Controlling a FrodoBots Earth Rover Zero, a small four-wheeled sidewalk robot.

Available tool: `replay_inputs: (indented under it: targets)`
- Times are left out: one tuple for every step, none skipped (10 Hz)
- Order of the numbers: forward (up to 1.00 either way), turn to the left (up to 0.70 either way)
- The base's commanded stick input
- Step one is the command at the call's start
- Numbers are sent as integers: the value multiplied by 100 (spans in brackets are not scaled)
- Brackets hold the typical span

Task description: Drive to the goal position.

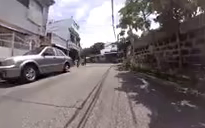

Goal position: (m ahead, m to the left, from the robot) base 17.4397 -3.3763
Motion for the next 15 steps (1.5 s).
replay_inputs:
  targets:
    - [70,0]
    - [70,0]
    - [70,0]
    - [70,0]
    - [70,0]
    - [70,0]
    - [70,0]
    - [70,0]
    - [70,0]
    - [70,0]
    - [70,0]
    - [70,0]
    - [70,0]
    - [70,0]
    - [70,0]
